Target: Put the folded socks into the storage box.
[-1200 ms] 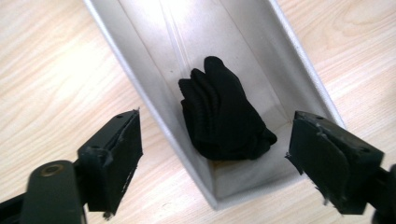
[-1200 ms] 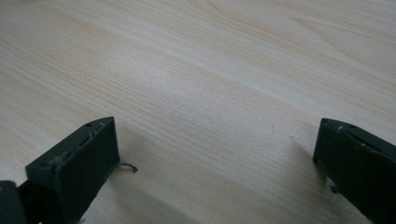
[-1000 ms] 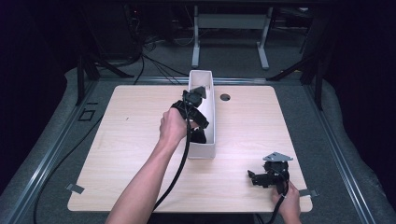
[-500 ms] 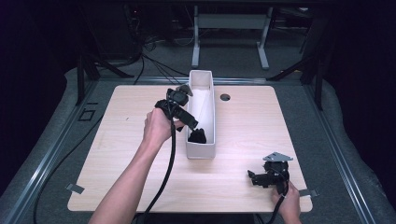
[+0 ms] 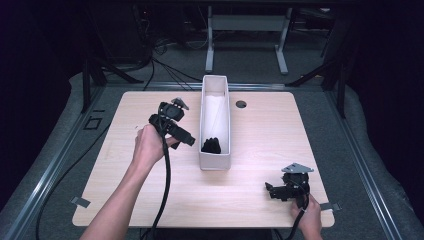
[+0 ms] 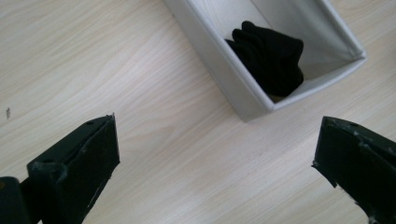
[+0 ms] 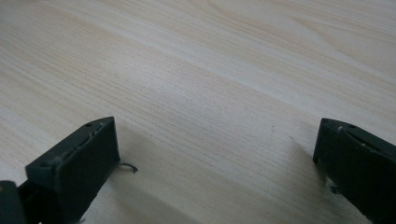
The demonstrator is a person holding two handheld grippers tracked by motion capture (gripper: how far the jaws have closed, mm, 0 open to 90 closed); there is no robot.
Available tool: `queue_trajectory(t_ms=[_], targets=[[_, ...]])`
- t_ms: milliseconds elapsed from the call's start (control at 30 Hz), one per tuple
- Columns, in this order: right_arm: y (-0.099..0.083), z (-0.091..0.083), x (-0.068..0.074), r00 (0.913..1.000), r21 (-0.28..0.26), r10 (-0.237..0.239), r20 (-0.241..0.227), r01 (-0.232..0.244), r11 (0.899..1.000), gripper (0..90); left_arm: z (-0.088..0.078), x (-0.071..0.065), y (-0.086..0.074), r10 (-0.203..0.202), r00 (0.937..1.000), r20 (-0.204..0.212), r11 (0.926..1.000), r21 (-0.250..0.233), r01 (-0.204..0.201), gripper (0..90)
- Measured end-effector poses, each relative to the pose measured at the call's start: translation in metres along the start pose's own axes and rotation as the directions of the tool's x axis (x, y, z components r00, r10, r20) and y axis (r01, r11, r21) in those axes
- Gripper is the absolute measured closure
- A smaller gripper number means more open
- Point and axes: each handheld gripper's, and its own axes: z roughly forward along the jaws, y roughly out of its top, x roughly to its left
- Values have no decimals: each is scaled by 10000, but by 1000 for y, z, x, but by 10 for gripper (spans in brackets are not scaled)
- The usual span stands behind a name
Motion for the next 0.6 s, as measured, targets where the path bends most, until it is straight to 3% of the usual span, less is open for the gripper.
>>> queue_trajectory(t_ms=[333, 567, 600], targets=[[0, 0, 0, 10000, 3, 10, -3, -10, 10000, 0, 2, 17, -50, -317, 9995, -37, 9983, -484, 315, 0], [0, 0, 0, 10000, 2, 7, -1, -7, 10000, 0, 11, 27, -79, -563, 9983, -121, 9974, -449, 557, 0], [0, 0, 0, 10000, -5, 18, 6, -18, 10000, 0, 16, 31, -90, -722, 9973, -118, 9964, -463, 715, 0]])
